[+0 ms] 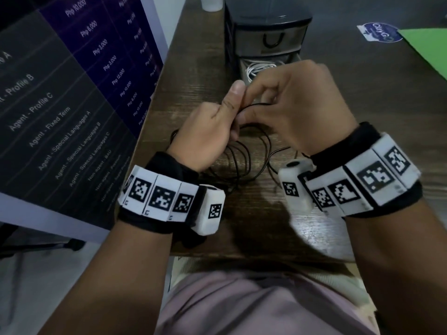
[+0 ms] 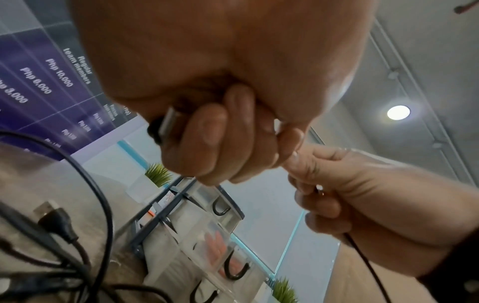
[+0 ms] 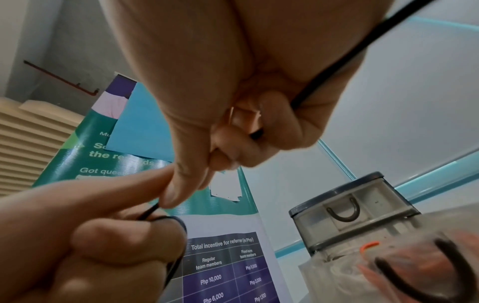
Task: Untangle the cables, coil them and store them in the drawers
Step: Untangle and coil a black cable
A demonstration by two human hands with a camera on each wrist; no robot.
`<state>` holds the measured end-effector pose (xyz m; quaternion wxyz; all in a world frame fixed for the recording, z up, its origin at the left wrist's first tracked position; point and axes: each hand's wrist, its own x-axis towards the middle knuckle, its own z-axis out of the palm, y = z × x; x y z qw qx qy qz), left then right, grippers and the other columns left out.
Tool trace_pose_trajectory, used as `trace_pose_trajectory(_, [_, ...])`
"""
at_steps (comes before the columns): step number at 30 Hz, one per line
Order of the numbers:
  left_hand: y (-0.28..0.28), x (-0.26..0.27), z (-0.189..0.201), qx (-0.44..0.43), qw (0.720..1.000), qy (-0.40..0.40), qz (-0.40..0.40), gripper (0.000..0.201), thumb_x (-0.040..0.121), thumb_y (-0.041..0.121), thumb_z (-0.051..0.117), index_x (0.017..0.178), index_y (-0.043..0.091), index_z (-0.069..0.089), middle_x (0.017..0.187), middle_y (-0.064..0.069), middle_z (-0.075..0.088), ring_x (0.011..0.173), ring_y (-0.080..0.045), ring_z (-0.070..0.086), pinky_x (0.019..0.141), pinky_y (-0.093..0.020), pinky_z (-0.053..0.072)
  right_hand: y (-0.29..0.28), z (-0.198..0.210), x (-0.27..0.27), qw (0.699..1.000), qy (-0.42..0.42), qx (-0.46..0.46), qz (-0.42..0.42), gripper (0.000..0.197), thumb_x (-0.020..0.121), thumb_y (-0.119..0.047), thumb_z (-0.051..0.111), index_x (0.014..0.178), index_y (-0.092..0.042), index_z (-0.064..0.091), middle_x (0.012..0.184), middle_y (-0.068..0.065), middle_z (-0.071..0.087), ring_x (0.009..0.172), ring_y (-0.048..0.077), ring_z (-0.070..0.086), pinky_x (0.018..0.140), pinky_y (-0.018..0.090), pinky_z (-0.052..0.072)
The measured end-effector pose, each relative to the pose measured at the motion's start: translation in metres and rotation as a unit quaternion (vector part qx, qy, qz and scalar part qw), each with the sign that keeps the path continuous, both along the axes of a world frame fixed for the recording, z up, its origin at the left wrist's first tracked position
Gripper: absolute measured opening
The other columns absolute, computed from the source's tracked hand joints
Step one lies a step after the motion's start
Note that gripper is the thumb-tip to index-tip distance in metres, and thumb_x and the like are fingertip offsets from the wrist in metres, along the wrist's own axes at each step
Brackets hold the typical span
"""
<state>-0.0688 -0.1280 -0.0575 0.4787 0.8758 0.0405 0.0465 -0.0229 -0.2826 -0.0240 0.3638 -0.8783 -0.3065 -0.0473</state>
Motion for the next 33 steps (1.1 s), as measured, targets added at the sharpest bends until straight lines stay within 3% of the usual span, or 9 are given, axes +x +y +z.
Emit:
trace_pose_trajectory(3, [0.002,-0.004,-0.001,-0.066,0.997,0.009,-0.043,0.073,0.1,0.054,0.037,0.057,-0.004,0.05,0.05,-0.01,0.038,0.04,-0.017,0.033,0.041,-0.021,0.027,-0.002,-0.004,0.004,0.999,-0.015,0.037,-0.014,0.01,0.074,-0.03,0.084,0.078,-0.026,0.076,0.065,-0.005,0.065,0.058,0.005,0.054,0.054,0.013,0.043])
trace_pose_trajectory(7, [0.005,-0.005,-0.005,-0.185,0.979,0.04,-0.083,0.063,0.103,0.044,0.04,0.048,0.013,0.036,0.047,-0.007,0.031,0.038,-0.017,0.025,0.039,-0.021,0.023,-0.001,-0.01,0.009,0.994,-0.033,0.108,-0.009,0.005,0.082,-0.03,0.078,0.084,-0.026,0.077,0.077,-0.007,0.073,0.069,0.008,0.068,0.066,0.029,0.057])
trace_pose_trajectory(10, [0.005,-0.005,-0.002,-0.299,0.942,0.051,-0.141,0.062,0.105,0.038,0.033,0.046,0.018,0.035,0.042,0.001,0.027,0.036,-0.017,0.019,0.038,-0.024,0.019,0.006,-0.02,0.014,0.986,-0.031,0.16,-0.023,0.012,0.086,-0.036,0.072,0.091,-0.027,0.078,0.084,-0.012,0.074,0.079,0.007,0.07,0.077,0.035,0.058])
trace_pose_trajectory(12, [0.002,-0.004,0.003,-0.372,0.913,0.041,-0.164,0.062,0.104,0.034,0.026,0.045,0.018,0.035,0.039,0.003,0.025,0.034,-0.016,0.016,0.036,-0.025,0.018,0.012,-0.027,0.015,0.986,-0.005,0.165,-0.014,0.015,0.092,-0.031,0.066,0.097,-0.022,0.078,0.085,-0.013,0.073,0.083,0.002,0.068,0.078,0.027,0.054])
trace_pose_trajectory(15, [0.0,-0.002,0.01,-0.448,0.878,0.007,-0.169,0.061,0.105,0.03,0.022,0.046,0.02,0.037,0.039,0.005,0.026,0.033,-0.013,0.019,0.036,-0.024,0.02,0.019,-0.035,0.01,0.992,0.006,0.124,0.0,0.021,0.096,-0.024,0.055,0.09,-0.02,0.075,0.07,-0.017,0.064,0.071,-0.005,0.06,0.068,0.018,0.043])
trace_pose_trajectory(21, [0.0,-0.001,0.016,-0.561,0.812,-0.046,-0.155,0.058,0.107,0.035,0.02,0.054,0.02,0.041,0.046,0.005,0.03,0.039,-0.011,0.026,0.042,-0.026,0.03,0.027,-0.039,0.003,0.996,0.046,0.067,0.036,0.027,0.09,-0.019,0.045,0.1,-0.018,0.071,0.083,-0.004,0.068,0.087,0.023,0.068,0.08,0.045,0.055])
trace_pose_trajectory(24, [0.001,-0.001,0.019,-0.605,0.783,-0.072,-0.125,0.058,0.106,0.047,0.017,0.062,0.017,0.041,0.052,0.004,0.031,0.045,-0.011,0.031,0.05,-0.026,0.034,0.028,-0.036,-0.003,0.998,0.036,0.014,0.059,0.021,0.088,-0.016,0.041,0.087,-0.026,0.06,0.079,0.001,0.064,0.083,0.032,0.066,0.075,0.047,0.051])
trace_pose_trajectory(29, [-0.003,-0.002,0.02,-0.657,0.744,-0.1,-0.078,0.057,0.101,0.06,0.017,0.076,0.015,0.041,0.066,0.001,0.03,0.058,-0.013,0.033,0.06,-0.026,0.036,0.025,-0.028,-0.007,0.994,0.041,-0.07,0.072,0.038,0.101,-0.014,0.045,0.066,-0.028,0.038,0.068,-0.001,0.054,0.072,0.024,0.056,0.064,0.033,0.036])
trace_pose_trajectory(33, [-0.002,0.002,0.015,-0.65,0.749,-0.126,-0.027,0.053,0.103,0.057,0.022,0.081,0.014,0.044,0.068,0.001,0.032,0.06,-0.013,0.035,0.063,-0.027,0.036,0.02,-0.027,-0.007,0.989,0.075,-0.089,0.093,0.034,0.103,-0.023,0.046,0.071,-0.016,0.052,0.066,-0.002,0.052,0.067,0.017,0.052,0.065,0.034,0.039])
